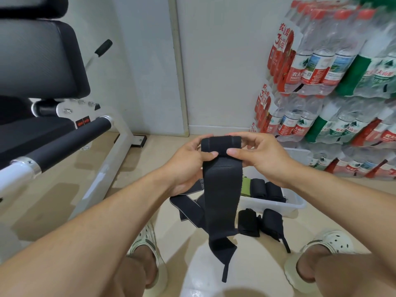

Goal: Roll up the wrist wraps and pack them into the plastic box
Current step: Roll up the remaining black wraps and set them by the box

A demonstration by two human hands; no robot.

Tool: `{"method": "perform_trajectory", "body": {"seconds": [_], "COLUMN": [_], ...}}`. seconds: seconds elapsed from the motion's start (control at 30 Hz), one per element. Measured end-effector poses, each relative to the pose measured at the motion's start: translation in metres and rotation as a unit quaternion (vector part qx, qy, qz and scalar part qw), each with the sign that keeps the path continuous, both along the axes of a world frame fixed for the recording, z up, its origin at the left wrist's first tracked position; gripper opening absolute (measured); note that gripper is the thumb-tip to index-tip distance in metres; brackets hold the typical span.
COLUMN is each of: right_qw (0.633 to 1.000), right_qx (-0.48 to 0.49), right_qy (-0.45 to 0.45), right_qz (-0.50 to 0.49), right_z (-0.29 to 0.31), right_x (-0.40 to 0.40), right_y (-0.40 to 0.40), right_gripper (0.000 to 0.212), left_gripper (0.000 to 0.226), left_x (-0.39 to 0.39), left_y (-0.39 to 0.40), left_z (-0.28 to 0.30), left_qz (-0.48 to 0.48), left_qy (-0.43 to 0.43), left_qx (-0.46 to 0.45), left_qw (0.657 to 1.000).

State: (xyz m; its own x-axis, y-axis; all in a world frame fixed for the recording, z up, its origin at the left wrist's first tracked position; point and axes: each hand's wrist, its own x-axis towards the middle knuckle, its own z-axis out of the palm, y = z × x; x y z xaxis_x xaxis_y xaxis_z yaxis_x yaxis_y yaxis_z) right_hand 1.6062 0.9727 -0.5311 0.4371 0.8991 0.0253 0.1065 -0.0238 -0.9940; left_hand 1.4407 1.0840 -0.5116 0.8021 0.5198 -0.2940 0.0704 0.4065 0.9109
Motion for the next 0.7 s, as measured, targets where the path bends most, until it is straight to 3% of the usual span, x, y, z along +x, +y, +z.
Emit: {"method": "perform_trajectory", "body": {"seconds": [0.1,0.33,0.6,0.7], "right_qw": [0.999,0.989,0.987,0.990], "right_qx": [0.021,0.050,0.049,0.029], "right_qy": [-0.045,-0.139,-0.152,-0.131], "right_qz": [-0.006,-0.010,0.011,0.036], "right_z": [0.0020,-0.0012,-0.0012,0.0023], "right_x": [0.0010,0.0028,-0.0004,0.0034], "right_y": [0.0010,0.0046,0.0044,0.0043], "right_gripper": [0.039,0.043,0.047,0.047], "left_gripper": [0.030,0.035,0.023,0.029], "left_x": [-0.0008,0.0005,-0.0009,0.0014], "left_y": [-0.0034,-0.0051,-0.0022,0.0006], "left_z": [0.0038,0.0014,0.0027,0.0025], "left_qz": [-0.029,-0.004,0.004,0.025], "left_qy": [0.013,0.055,0.034,0.025], "left_qx": [-0.008,-0.007,-0.031,-0.034], "left_qw": [0.999,0.998,0.999,0.999]}}
